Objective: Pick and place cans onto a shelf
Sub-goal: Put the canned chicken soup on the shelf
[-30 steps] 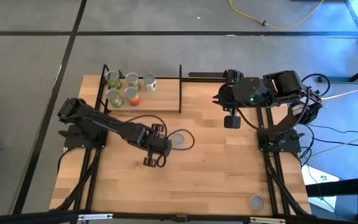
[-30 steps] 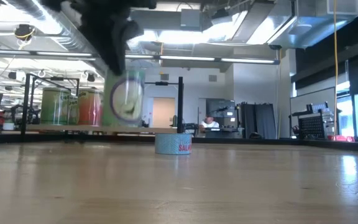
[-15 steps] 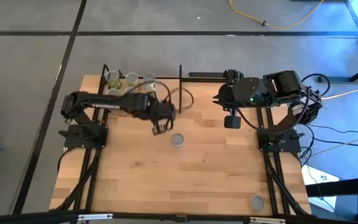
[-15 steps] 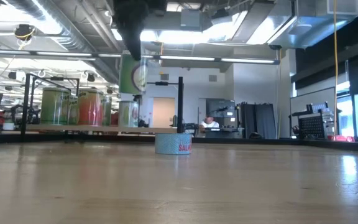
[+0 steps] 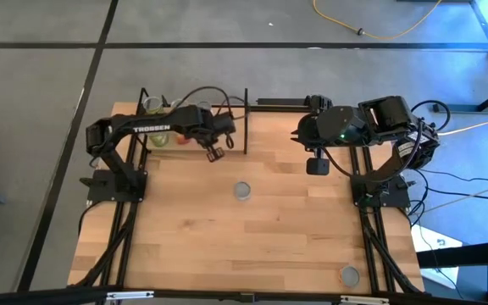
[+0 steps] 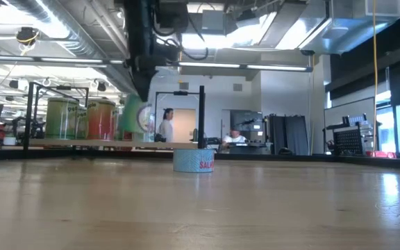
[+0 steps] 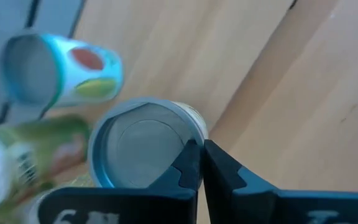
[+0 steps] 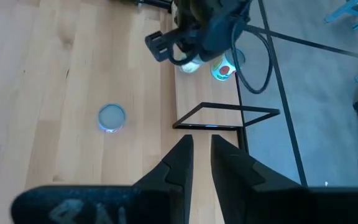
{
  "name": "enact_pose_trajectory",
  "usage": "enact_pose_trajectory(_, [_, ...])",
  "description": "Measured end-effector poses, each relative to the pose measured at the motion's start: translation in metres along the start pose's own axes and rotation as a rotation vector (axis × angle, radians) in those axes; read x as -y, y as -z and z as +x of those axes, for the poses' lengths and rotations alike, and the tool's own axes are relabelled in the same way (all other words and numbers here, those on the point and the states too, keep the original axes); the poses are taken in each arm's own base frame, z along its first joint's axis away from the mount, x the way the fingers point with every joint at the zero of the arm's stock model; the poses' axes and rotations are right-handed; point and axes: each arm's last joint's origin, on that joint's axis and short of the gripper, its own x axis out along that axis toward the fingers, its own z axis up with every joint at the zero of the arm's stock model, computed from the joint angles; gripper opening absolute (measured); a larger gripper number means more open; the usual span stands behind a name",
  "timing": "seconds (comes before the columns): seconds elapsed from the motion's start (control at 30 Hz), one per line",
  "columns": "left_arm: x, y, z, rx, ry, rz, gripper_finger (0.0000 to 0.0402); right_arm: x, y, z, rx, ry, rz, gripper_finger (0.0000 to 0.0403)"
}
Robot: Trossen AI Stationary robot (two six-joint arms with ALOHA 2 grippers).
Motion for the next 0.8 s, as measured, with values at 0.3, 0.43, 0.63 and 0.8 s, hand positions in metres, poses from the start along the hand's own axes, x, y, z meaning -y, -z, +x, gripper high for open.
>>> enact_pose_trajectory(0.3, [-0.013,-0.003,0.016,0.016,0.032,-0.012,0.0,0.0,0.0,0.0,0.0,0.0,0.0,0.0059])
enact_pose_trajectory(0.43, [-0.019,-0.001,0.023,-0.009,0.051,-0.027,0.0,0.0,0.0,0.0,0.001,0.0,0.0,0.0059])
enact_pose_trajectory(0.63, [-0.023,0.001,0.028,-0.009,0.06,-0.016,0.0001,0.0,0.0,0.0,0.001,0.0,0.0,0.0059])
enact_pose_trajectory(0.8, [-0.022,-0.001,0.028,0.009,0.06,-0.014,0.0021,0.0,0.0,0.0,0.001,0.0,0.0,0.0059])
